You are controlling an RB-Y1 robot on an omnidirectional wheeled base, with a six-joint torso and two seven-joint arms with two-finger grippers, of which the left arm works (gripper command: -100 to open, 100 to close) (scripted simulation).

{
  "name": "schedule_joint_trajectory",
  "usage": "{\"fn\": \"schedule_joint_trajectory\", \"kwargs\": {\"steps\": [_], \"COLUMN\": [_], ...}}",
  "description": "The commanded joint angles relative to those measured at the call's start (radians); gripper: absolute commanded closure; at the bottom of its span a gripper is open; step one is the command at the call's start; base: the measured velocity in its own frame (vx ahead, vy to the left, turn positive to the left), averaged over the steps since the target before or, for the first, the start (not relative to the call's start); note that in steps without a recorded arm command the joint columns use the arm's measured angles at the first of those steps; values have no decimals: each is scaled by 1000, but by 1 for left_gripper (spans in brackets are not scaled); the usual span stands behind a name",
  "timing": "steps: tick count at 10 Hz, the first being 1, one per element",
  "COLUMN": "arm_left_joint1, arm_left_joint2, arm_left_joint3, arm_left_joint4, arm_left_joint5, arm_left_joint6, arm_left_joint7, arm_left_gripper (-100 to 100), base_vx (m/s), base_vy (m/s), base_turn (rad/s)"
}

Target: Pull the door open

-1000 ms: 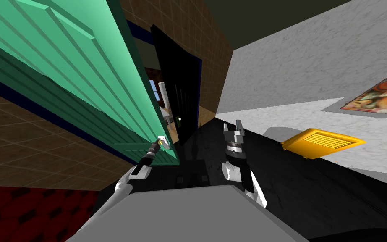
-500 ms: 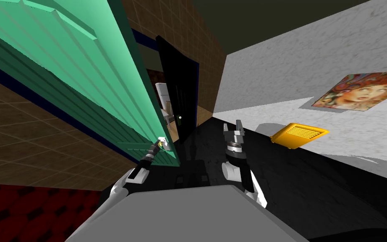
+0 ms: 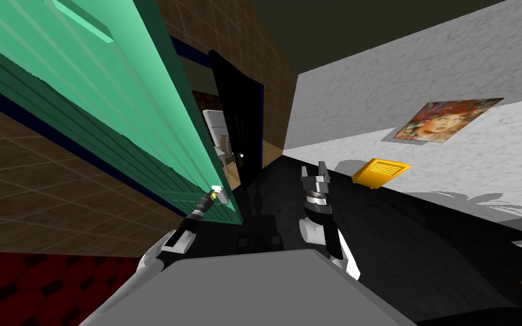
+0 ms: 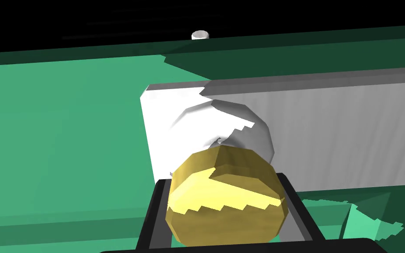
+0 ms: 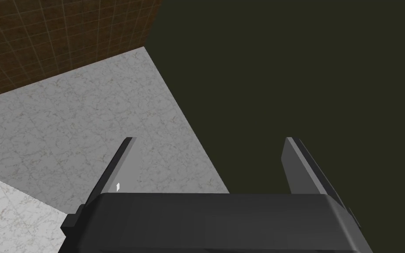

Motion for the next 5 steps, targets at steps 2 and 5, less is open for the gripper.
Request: {"fn": "schedule_joint_trajectory", "kwargs": {"steps": [2,5], "arm_left_joint1": [26,35], "arm_left_joint2": [29,47], "arm_left_joint3": [-33,-36], "arm_left_joint4": [-3,-3], "arm_left_joint5": [1,3], "arm_left_joint6": [-47,-58], "arm_left_joint7": [24,31], "arm_left_gripper": [100,100], "base_vx": [-198,-151], "base_vy": [113,90], "base_turn": [-119,-70]}}
